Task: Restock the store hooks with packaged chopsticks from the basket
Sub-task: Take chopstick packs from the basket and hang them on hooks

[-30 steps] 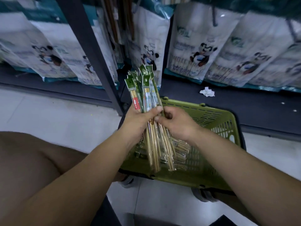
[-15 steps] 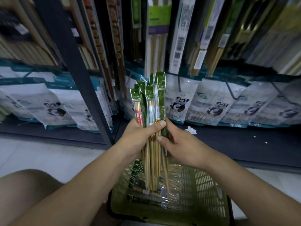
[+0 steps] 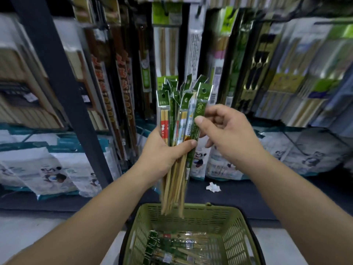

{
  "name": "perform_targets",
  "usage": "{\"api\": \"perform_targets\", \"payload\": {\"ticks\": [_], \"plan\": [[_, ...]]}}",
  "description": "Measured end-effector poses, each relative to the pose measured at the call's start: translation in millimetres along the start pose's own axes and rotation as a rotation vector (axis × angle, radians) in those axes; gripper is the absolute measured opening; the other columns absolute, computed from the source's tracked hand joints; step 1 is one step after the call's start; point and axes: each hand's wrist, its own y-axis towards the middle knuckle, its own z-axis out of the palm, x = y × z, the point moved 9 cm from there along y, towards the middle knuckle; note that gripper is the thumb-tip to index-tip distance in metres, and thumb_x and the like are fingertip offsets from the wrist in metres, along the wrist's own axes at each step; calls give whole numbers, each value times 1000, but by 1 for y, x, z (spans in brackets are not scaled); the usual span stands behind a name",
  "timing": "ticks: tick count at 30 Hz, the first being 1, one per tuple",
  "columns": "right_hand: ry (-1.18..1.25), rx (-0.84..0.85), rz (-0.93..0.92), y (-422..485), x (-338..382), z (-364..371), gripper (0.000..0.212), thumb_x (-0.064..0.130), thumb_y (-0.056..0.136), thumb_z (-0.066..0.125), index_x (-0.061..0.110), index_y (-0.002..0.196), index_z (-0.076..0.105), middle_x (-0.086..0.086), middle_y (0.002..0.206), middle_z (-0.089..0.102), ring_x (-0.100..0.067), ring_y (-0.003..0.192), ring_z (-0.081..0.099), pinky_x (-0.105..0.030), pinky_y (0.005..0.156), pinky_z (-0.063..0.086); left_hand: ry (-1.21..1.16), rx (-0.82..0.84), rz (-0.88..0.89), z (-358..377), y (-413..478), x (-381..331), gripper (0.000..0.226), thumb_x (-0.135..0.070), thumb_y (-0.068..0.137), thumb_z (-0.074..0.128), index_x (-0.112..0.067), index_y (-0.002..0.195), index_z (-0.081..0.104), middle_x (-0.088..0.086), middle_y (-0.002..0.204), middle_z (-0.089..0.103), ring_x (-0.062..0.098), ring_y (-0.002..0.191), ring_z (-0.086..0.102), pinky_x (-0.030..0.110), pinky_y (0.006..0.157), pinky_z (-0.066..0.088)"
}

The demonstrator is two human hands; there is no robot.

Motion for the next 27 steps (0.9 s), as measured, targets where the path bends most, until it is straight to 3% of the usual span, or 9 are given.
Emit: {"api": "perform_targets", "payload": {"ticks": [4,6,9,12,15,17,20,23,27], "plan": [[-58,-158,-96,18,26,-22,14,30,98,66,21,88,62,8,67,51,-23,64,55,-46,63,56,16,-2,89,8,21,-33,53,-29,75,86,-20,123,66,-1,110,77,16,103,74,45,95,58],[-33,-194,-131,27,34,-32,4,31,100,62,29,97,60,10,64,49,-17,59,54,-42,60,54,8,14,119,13,32,-44,48,-26,79,86,-22,123,67,-4,111,78,14,104,74,43,95,58],[-20,-217,-165,40,39,-47,15,30,101,61,38,112,54,11,65,53,-6,55,55,-26,54,53,5,6,132,20,48,-54,47,-27,79,86,-24,121,67,-8,109,78,10,101,74,40,93,58],[-11,-221,-160,51,41,-60,12,31,103,58,40,95,58,14,64,51,-6,55,54,-30,57,56,-15,-5,135,26,62,-58,43,-23,82,86,-24,120,67,-9,108,78,10,101,74,38,92,58],[-14,-273,-158,59,46,-76,26,38,104,53,35,79,58,6,67,53,-18,59,53,-35,55,53,-54,-24,85,31,71,-56,42,-28,79,86,-19,117,69,-1,103,79,18,97,76,48,92,59],[15,-307,-163,64,51,-86,27,43,103,52,33,80,61,-11,79,64,-40,71,55,-50,62,53,-60,-32,56,34,75,-53,38,-26,82,86,-14,114,69,2,99,80,20,93,77,50,91,60],[60,-365,-152,72,55,-100,20,37,103,57,35,85,66,-1,82,74,-44,81,63,-62,72,56,-53,-42,28,37,76,-50,37,-25,83,86,-14,114,68,4,98,79,22,93,77,47,90,61],[88,-397,-144,79,57,-113,12,27,103,59,27,93,66,1,79,74,-26,89,72,-55,83,57,-90,-51,12,39,76,-50,39,-22,83,85,-11,115,66,9,99,78,23,89,77,38,80,63],[101,-440,-146,84,62,-125,24,32,103,57,33,82,68,-6,88,75,-23,88,70,-37,73,48,-104,-57,15,39,75,-55,51,-28,79,85,-11,121,62,10,106,76,21,89,77,27,72,62]]}}
